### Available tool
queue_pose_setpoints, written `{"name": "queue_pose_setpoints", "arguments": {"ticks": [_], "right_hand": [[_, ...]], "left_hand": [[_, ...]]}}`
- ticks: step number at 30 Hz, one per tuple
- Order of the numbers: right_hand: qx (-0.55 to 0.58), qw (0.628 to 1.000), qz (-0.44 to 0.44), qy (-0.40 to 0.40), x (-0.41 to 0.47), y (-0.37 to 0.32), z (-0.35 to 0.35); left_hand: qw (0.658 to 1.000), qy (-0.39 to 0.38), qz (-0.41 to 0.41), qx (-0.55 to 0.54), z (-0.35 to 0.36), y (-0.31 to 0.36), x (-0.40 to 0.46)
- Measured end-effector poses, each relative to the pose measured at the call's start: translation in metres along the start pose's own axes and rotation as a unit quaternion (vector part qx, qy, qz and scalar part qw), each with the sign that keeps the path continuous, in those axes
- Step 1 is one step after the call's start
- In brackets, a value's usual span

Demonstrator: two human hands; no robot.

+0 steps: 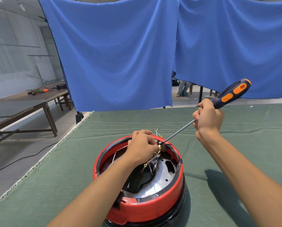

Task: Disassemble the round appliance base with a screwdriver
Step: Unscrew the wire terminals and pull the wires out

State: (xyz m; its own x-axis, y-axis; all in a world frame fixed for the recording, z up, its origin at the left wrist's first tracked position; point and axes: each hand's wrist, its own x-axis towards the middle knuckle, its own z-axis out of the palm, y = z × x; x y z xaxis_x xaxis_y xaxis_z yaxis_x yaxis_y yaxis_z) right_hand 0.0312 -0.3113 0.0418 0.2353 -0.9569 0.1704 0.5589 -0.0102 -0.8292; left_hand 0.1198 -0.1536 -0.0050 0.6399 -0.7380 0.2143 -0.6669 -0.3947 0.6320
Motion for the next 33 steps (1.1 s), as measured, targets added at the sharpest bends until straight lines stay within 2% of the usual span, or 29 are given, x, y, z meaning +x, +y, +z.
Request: {"name": "queue_pose_setpoints", "arguments": {"ticks": [12,18,23,33], "right_hand": [[0.012,0.997,0.072,0.033,0.004,0.004,-0.005],[0.078,0.993,0.061,0.065,-0.002,0.002,-0.025],[0.077,0.993,0.062,0.057,-0.013,0.007,-0.027],[0.058,0.997,0.023,0.040,-0.022,0.006,-0.025]], "left_hand": [[0.999,-0.029,0.020,-0.020,-0.003,-0.006,0.000],[0.999,-0.004,0.026,-0.038,-0.003,-0.009,0.001],[0.995,0.049,0.003,-0.084,-0.002,-0.012,0.003],[0.994,0.091,0.041,0.045,0.001,-0.009,-0.001]]}}
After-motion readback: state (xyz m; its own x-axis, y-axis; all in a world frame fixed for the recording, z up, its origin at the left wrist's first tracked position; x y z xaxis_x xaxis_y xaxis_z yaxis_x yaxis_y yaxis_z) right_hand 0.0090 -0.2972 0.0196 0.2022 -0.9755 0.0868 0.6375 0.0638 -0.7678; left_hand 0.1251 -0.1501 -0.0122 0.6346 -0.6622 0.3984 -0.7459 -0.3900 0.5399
